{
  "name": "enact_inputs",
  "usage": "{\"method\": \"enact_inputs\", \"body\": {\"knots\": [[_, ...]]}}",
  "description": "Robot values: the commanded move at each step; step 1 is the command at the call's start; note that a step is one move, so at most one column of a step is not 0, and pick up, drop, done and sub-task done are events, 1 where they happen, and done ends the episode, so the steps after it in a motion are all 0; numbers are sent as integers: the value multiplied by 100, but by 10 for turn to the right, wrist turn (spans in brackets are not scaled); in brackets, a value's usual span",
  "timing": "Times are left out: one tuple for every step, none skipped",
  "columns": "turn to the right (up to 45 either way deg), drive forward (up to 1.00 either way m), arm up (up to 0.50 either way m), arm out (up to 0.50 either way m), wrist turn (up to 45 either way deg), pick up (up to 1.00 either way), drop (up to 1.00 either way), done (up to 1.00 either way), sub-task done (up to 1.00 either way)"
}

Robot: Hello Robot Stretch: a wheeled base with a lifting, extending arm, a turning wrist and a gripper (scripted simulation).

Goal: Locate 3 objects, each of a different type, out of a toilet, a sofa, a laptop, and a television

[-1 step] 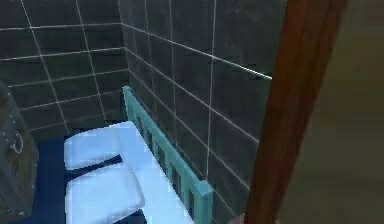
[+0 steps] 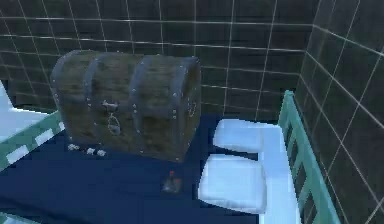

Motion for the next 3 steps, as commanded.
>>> {"method": "enact_inputs", "body": {"knots": [[-450,0,0,0,0,0,0,0,0],[-450,0,0,0,0,0,0,0,0],[-180,0,0,0,0,0,0,0,0]]}}
